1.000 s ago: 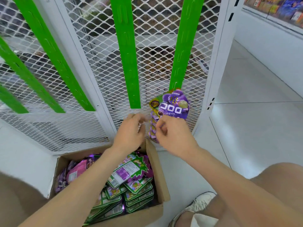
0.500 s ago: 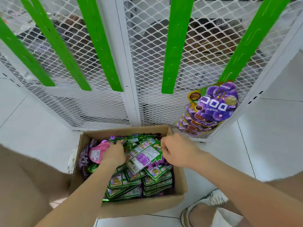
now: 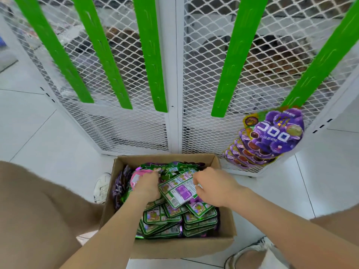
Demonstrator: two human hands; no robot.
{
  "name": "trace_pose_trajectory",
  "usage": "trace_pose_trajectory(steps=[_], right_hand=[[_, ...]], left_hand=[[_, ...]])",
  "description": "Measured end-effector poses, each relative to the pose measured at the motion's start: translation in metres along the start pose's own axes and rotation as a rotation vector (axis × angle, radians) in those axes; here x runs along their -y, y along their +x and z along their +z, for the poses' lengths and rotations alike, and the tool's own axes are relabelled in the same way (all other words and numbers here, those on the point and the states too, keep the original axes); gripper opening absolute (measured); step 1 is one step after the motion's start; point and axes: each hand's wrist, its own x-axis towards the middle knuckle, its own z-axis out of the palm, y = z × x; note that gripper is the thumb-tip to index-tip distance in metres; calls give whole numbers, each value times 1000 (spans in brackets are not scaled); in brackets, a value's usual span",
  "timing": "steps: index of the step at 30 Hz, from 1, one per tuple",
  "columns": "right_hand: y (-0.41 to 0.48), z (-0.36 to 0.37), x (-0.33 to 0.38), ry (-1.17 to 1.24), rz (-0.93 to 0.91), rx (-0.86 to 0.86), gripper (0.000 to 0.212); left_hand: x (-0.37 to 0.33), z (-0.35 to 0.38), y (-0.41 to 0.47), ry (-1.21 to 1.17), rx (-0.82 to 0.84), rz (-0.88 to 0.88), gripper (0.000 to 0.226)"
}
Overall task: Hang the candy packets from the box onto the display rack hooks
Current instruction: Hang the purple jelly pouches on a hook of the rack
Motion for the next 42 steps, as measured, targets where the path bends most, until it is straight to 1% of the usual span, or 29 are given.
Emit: trace_pose_trajectory(steps=[1, 3, 6, 7, 9, 12, 15, 16, 18, 19, 20, 22, 23, 24, 25, 26, 27, 28, 29, 30, 31, 32, 33, 34, 36, 37, 39, 40, 42], right_hand=[[0, -1, 3, -3, -7, -2, 23], [1, -3, 9, -12, -22, 1, 22], [1, -3, 16, -29, -26, 20, 22], [1, -3, 17, -34, -30, 23, 23], [2, -1, 19, -50, -40, 20, 23], [4, 0, 21, -74, -55, 27, 21], [7, 2, 23, -86, -64, 30, 16], [8, 2, 23, -80, -67, 25, 16], [11, 3, 22, -34, -55, 19, 19], [13, 3, 21, 7, -42, 11, 21], [15, 4, 20, 50, -30, -3, 23], [19, 4, 17, 172, 0, -58, 29], [20, 4, 15, 257, 16, -98, 33], [21, 2, 13, 359, 47, -143, 39], [23, 0, 11, 479, 98, -186, 46], [23, -4, 8, 625, 159, -218, 55], [22, -9, 7, 782, 217, -239, 63], [21, -13, 4, 929, 270, -247, 65], [20, -17, 2, 1080, 303, -252, 56], [18, -21, 0, 1232, 322, -258, 40], [15, -25, -3, 1351, 331, -285, 22], [13, -27, -6, 1401, 332, -332, 10], [11, -28, -11, 1402, 334, -380, 7], [10, -27, -16, 1370, 338, -423, 7], [6, -30, -25, 1213, 332, -479, 7], [3, -32, -29, 1130, 314, -492, 7], [-3, -38, -35, 995, 256, -484, 8], [-7, -42, -36, 945, 237, -477, 8], [-15, -49, -39, 937, 219, -504, 6]], left_hand=[[3, -1, 0, 63, 7, -6, 32], [7, -4, 0, 103, 16, -20, 27], [4, -15, -13, 117, -30, 30, 31], [4, -18, -15, 88, -22, 26, 31], [3, -20, -20, 45, -9, -10, 21], [2, -21, -23, -44, -81, -60, 16], [-4, -28, -27, -37, -150, -142, 11], [-7, -32, -30, -20, -167, -179, 13], [-14, -42, -36, 9, -224, -240, 33], [-17, -47, -39, -13, -282, -243, 39], [-20, -53, -43, -66, -367, -218, 38], [-27, -64, -49, -264, -552, -125, 28], [-30, -70, -52, -400, -595, -82, 24], [-35, -77, -57, -583, -601, -18, 20], [-41, -85, -62, -798, -565, 61, 19], [-47, -93, -67, -1010, -496, 118, 23], [-53, -99, -70, -1198, -398, 126, 26], [-59, -104, -72, -1378, -265, 111, 24], [-63, -108, -72, -1522, -132, 101, 24], [-65, -107, -69, -1616, -31, 111, 26], [-66, -107, -68, -1648, 31, 127, 32], [-67, -108, -69, -1661, 62, 130, 37], [-67, -109, -68, -1653, 66, 126, 43], [-67, -110, -69, -1648, 70, 144, 47], [-70, -113, -75, -1544, 25, 210, 49], [-72, -115, -78, -1454, -24, 266, 45], [-78, -116, -81, -1310, -126, 376, 30], [-83, -117, -83, -1274, -157, 414, 25], [-96, -122, -88, -1238, -176, 450, 23]])
